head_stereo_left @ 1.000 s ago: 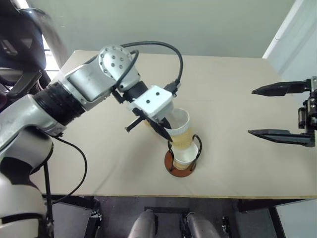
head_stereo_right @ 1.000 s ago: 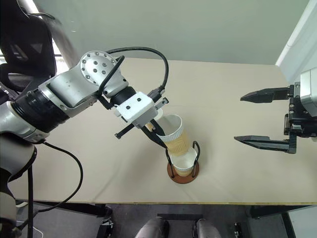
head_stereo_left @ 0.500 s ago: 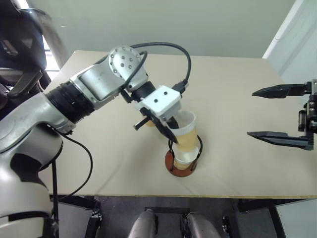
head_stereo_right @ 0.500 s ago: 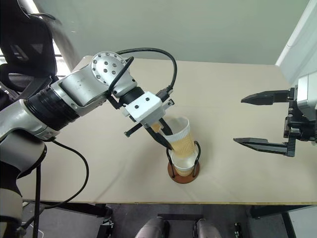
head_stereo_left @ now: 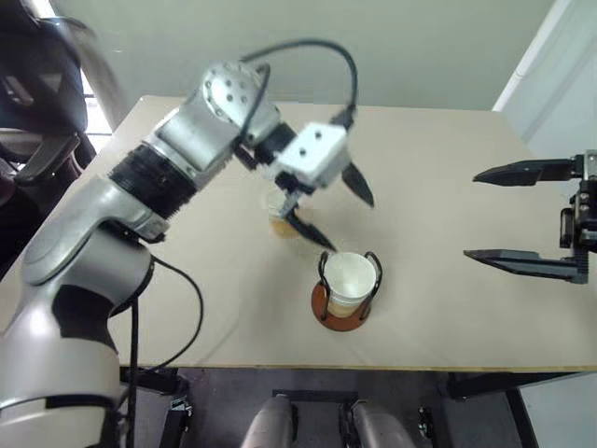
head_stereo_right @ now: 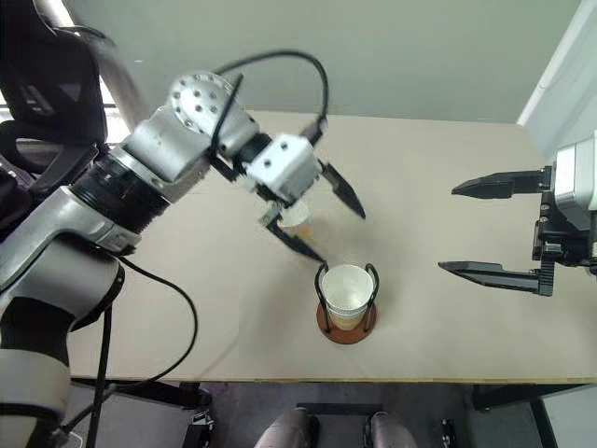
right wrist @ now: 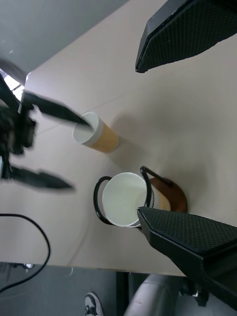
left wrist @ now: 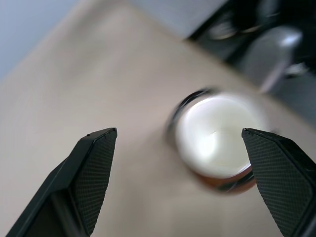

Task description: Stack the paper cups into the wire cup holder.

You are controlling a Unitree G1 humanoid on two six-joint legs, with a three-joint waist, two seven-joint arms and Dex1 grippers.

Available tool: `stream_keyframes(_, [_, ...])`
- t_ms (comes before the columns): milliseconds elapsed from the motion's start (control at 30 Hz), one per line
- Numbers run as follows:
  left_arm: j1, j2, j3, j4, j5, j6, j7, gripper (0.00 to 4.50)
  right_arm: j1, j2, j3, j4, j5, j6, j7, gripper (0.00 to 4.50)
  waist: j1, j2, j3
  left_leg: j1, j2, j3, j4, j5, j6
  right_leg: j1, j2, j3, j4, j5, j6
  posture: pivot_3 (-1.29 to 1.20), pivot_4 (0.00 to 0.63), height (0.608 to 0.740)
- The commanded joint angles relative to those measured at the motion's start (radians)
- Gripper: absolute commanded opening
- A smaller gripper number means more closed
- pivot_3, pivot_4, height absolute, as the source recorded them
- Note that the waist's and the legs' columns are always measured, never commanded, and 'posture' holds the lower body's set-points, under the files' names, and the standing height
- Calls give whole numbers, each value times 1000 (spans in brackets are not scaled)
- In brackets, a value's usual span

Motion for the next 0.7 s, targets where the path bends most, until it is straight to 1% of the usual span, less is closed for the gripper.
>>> stream_keyframes(33, [38, 59, 80, 93, 124, -1, -35, 4424, -23, -15, 13, 32, -22, -47, 13, 4500, -4, 1, 0, 0, 0, 0, 0, 0, 0, 0, 0, 0, 0, 0, 0, 0, 150, 740])
stream_keyframes(100, [78, 89, 121, 124, 166, 8, -35, 4424, -31, -13, 30, 49, -30, -65, 18, 4500, -4, 2, 0, 0, 0, 0, -1, 0, 0, 0, 0, 0, 0, 0, 1, 0, 150, 740])
stream_keyframes(133, [112, 108, 142, 115, 150, 42, -35, 4424, -37, -11, 43, 56, -36, -76, 18, 4500, -3, 2, 0, 0, 0, 0, -1, 0, 0, 0, 0, 0, 0, 0, 1, 0, 150, 740])
stream_keyframes(167, [143, 100, 182, 129, 156, 56, -26, 4424, -44, -8, 57, 62, -40, -84, 18, 4500, -2, 3, 0, 0, 0, 0, -1, 1, 0, -1, 1, 0, 0, 0, 1, 0, 150, 740])
stream_keyframes(267, [187, 55, 264, 188, 206, 54, 15, 4424, -63, -5, 83, 76, -45, -101, 21, 4500, 10, 2, 0, -1, 0, 0, 0, 2, 0, -1, 1, 0, 0, 0, 1, 0, 150, 740])
stream_keyframes(333, [192, 22, 289, 237, 263, 23, 51, 4424, -72, -5, 93, 85, -48, -108, 26, 4500, 22, 2, 0, -3, -1, -2, 2, 2, 0, -1, 0, 0, 0, 1, 2, 0, 150, 740])
stream_keyframes(400, [206, -35, 316, 317, 310, -38, 91, 4424, -81, -9, 100, 87, -46, -108, 25, 4500, 27, 2, 0, -4, -2, -2, 3, 2, 1, -1, -1, 0, -1, 2, 3, 0, 150, 740])
stream_keyframes(467, [209, -81, 348, 368, 336, -58, 90, 4424, -83, -12, 99, 84, -45, -105, 24, 4500, 28, 2, 0, -3, -4, -1, 3, 2, 4, 0, -4, 0, -1, 2, 4, 0, 150, 740])
stream_keyframes(567, [204, -116, 372, 415, 391, -88, 91, 4424, -82, -14, 95, 79, -42, -100, 22, 4500, 26, 1, 0, -3, -5, 1, 3, 2, 5, -1, -5, 0, -1, 2, 5, 0, 150, 740])
stream_keyframes(700, [221, -155, 363, 480, 479, -136, 90, 4424, -67, -21, 76, 67, -42, -89, 19, 4500, 22, 2, 0, -3, -4, 2, 2, 2, 5, -1, -5, 0, -1, 2, 5, 0, 150, 740])
